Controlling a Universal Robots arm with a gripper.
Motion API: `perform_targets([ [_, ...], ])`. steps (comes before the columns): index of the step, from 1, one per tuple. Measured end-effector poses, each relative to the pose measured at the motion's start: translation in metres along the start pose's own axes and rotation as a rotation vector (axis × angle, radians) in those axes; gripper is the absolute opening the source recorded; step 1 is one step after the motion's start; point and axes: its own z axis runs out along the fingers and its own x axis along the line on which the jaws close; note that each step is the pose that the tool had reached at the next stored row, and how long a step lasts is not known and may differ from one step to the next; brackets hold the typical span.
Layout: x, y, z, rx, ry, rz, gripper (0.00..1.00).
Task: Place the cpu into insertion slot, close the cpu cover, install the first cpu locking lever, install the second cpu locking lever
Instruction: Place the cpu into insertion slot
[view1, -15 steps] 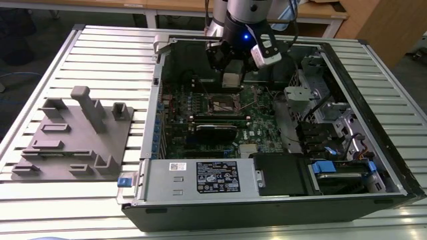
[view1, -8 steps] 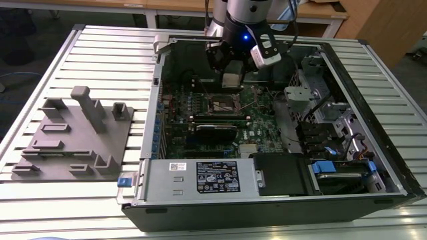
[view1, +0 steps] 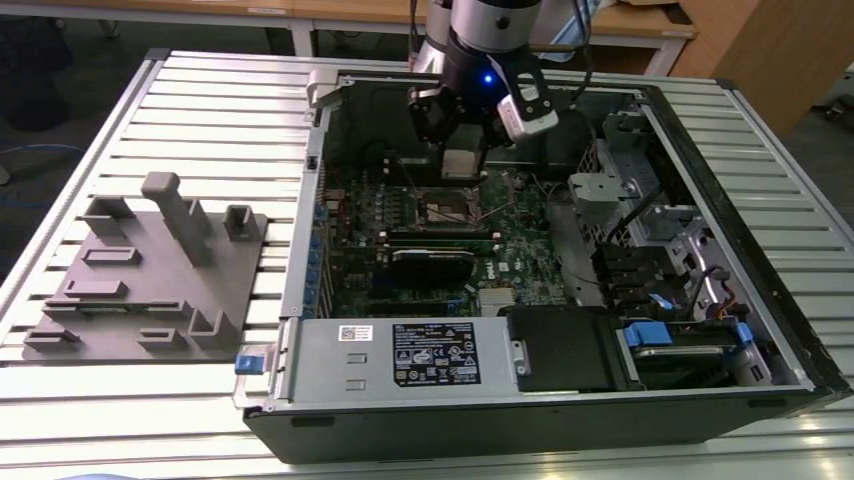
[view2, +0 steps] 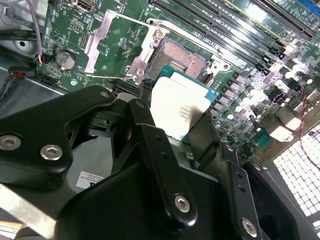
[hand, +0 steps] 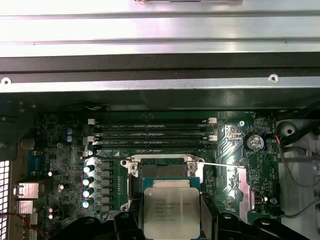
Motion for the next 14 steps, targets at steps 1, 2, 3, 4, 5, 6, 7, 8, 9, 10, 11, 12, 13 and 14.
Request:
perform_targets([
  [1,0.0003,0.0,0.0001,0.0002,0.0,0.0,0.54],
  [2,0.0005,0.0,0.0002,0.0001,-0.0001,0.0,0.54],
  [3,0.0006,0.0,0.0003,-0.0001,-0.0001,0.0,0.54],
  [4,0.001,0.0,0.0005,-0.0002,-0.0001,0.0,0.54],
  [5,0.0012,0.0,0.0005,-0.0002,-0.0001,0.0,0.54],
  [6,0.0012,0.0,0.0005,-0.0002,-0.0001,0.0,0.54],
  [7,0.0013,0.0,0.0004,-0.0001,-0.0001,0.0,0.54],
  [8,0.0013,-0.0001,0.0005,-0.0001,-0.0001,0.0,0.54],
  [9,0.0013,-0.0001,0.0007,-0.0002,-0.0001,0.0,0.54],
  [10,0.0012,-0.0001,0.0012,-0.0005,-0.0002,0.0,0.54],
  [11,0.0012,-0.0001,0.0016,-0.0005,-0.0002,0.0,0.54],
  [12,0.0012,-0.0002,0.002,-0.0003,-0.0001,0.0,0.54],
  [13,0.0012,-0.0002,0.0026,-0.0002,-0.0001,0.0,0.54],
  [14,0.0012,-0.0003,0.0031,-0.0003,-0.0001,0.0,0.54],
])
